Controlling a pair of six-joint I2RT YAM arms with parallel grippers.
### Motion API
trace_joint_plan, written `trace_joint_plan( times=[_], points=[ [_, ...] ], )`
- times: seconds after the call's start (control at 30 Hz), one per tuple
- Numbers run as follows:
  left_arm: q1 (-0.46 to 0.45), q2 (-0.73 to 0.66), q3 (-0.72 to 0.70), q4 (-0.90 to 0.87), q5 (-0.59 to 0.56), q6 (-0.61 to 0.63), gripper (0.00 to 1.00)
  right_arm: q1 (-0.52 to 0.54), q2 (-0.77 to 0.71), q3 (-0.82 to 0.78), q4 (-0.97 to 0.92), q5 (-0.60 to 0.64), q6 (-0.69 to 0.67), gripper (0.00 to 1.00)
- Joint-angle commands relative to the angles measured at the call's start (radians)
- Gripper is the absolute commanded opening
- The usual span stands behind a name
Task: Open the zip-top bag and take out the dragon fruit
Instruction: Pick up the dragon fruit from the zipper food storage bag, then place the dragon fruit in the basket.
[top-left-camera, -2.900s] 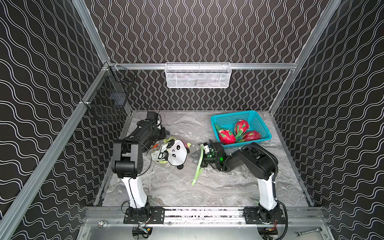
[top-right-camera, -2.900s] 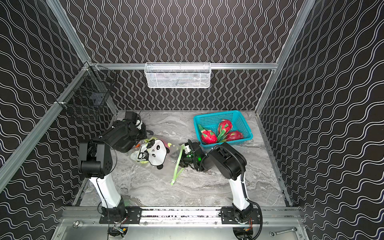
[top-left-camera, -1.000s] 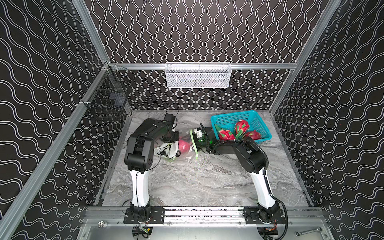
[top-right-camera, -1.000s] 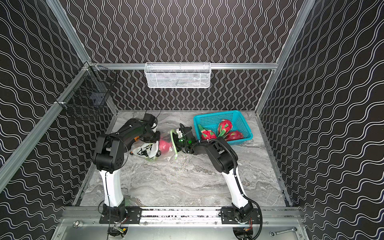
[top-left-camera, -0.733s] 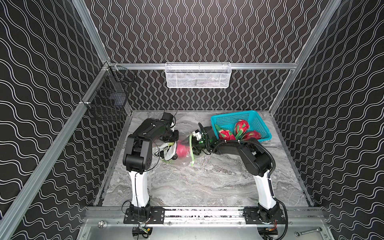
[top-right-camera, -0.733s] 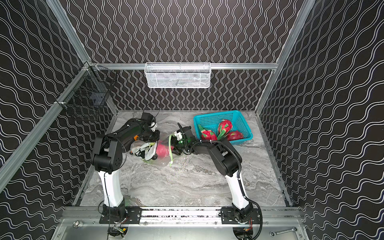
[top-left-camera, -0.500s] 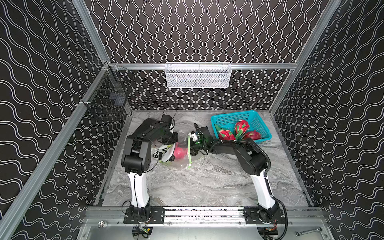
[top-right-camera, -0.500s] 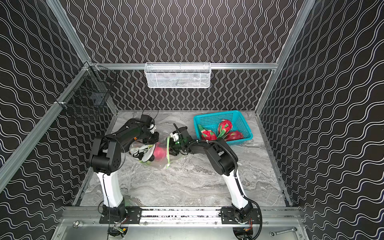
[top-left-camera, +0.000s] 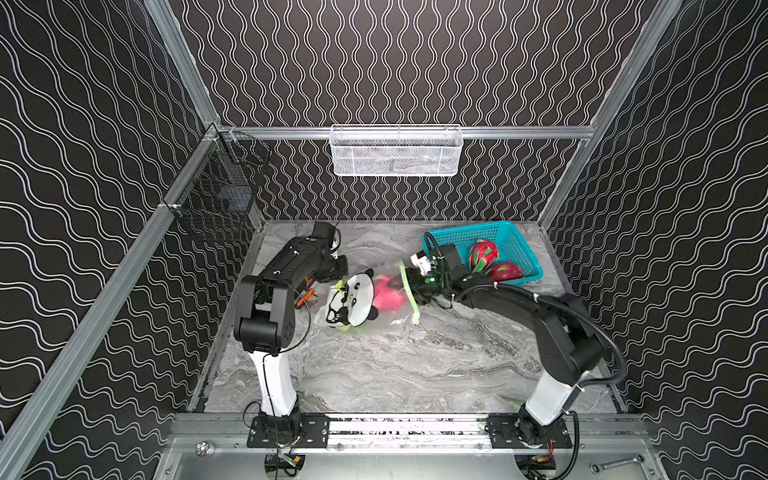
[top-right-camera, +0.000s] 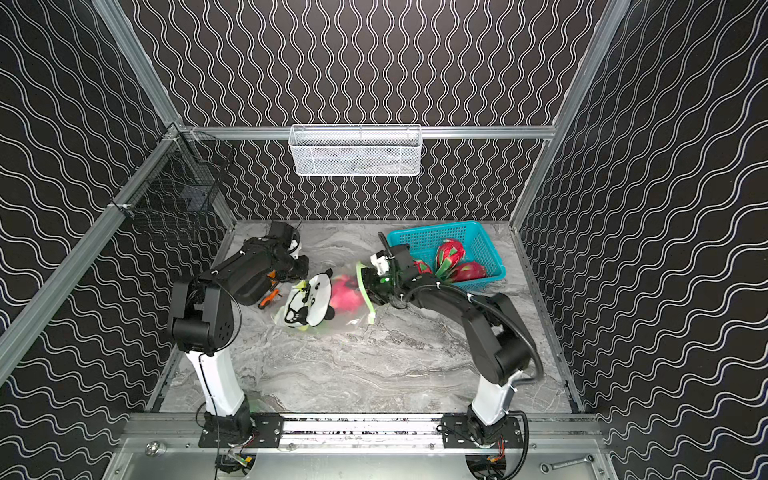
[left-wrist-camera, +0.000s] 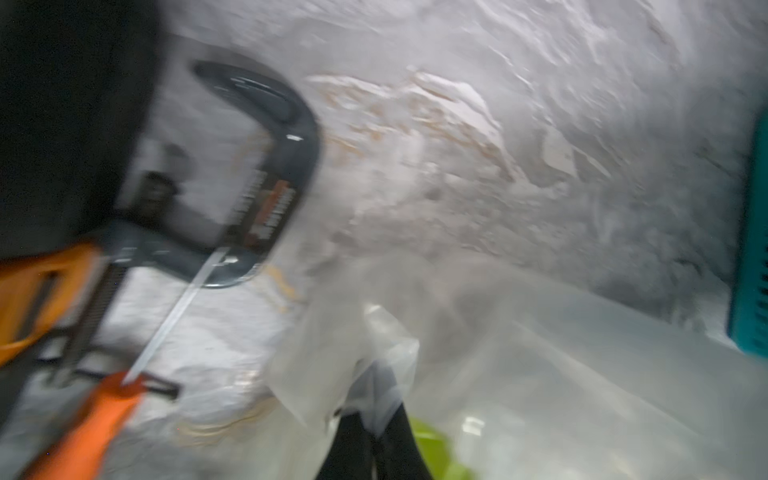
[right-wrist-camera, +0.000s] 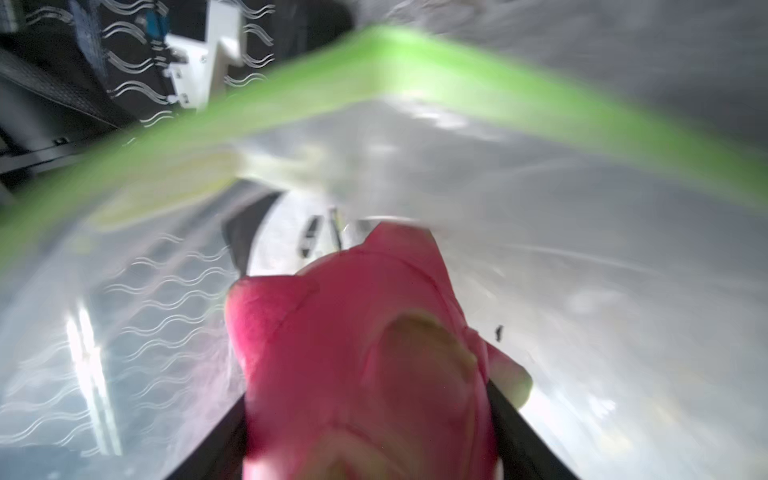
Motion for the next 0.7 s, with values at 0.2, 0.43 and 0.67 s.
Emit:
trace_joint_plan(
  times=[0.2, 0.43, 0.67],
  points=[
    [0.052, -0.062, -0.076, 0.030, 0.018, -0.021, 0.00, -0.219, -0.269, -0.020, -0.339, 0.161, -0.178, 0.59],
    [0.102, -0.128, -0.156, 0.039, -0.033, -0.019, 0.00, -0.387, -0.297, 0.124, -0.476, 0.268, -0.246, 0.61],
    [0.127, -0.201, -0.172, 0.111, 0.071, -0.022, 0.49, -0.586, -0.085, 0.232, -0.368, 0.161, -0.294, 0.67]
  ],
)
